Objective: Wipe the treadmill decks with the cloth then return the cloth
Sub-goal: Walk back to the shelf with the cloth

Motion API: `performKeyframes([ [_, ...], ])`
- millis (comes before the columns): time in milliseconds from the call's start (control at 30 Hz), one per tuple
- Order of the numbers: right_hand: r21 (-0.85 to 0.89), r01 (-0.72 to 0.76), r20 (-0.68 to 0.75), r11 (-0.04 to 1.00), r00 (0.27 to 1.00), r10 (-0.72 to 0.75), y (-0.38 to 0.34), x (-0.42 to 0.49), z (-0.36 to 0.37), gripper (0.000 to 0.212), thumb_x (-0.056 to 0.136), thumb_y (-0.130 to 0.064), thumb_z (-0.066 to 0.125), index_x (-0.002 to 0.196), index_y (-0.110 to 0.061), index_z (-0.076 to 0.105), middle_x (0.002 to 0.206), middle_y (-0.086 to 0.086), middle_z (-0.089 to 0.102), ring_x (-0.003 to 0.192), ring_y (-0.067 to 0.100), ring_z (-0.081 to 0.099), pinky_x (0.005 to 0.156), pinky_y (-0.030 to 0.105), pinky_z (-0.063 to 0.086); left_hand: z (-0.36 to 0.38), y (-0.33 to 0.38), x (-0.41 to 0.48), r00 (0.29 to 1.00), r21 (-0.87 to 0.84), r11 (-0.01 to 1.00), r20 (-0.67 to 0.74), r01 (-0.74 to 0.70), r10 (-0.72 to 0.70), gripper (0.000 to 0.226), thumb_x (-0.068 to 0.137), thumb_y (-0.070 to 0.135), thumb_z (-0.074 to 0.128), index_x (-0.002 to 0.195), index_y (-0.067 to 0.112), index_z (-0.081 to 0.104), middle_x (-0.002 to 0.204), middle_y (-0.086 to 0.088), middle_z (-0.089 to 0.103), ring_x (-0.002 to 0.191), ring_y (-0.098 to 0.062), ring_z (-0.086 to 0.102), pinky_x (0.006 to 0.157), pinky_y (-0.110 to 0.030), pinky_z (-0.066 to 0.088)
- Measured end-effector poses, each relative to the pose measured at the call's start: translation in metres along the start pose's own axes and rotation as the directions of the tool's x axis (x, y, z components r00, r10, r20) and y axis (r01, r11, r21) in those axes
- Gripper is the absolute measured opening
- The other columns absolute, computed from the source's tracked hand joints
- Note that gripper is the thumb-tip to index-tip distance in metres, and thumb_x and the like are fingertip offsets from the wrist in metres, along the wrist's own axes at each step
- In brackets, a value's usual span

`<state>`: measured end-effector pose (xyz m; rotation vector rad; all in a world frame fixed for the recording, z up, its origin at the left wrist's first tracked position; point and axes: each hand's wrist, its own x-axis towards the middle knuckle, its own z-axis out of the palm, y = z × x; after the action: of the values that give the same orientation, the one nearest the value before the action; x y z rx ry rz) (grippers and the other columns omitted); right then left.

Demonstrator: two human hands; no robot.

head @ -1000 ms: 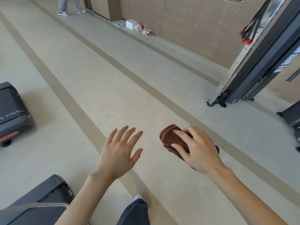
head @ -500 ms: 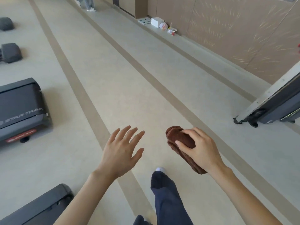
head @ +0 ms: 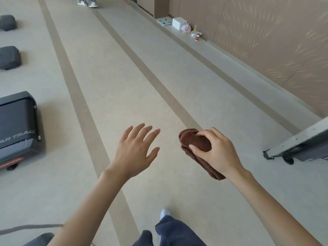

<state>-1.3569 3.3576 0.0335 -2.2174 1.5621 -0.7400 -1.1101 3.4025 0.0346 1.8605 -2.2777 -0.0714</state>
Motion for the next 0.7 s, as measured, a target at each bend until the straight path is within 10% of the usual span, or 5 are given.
performKeyframes([
  [700,-0.027,-0.093,0.038,0.995,0.995,0.094,0.074,0.277,0.053,0.032,0.072,-0.041,0.073,0.096,-0.021,0.064,0.092,-0.006,0.058,0.084,0.016,0.060,0.071,0.036,0.051,0.049,-0.108,0.281,0.993,-0.033,0.999,0.112,-0.022,0.026,0.050,0.092,0.043,0.048,0.138,0.023,0.045,0.137,-0.003,0.051,0.133,-0.026,0.039,0.110,-0.043,0.027],
])
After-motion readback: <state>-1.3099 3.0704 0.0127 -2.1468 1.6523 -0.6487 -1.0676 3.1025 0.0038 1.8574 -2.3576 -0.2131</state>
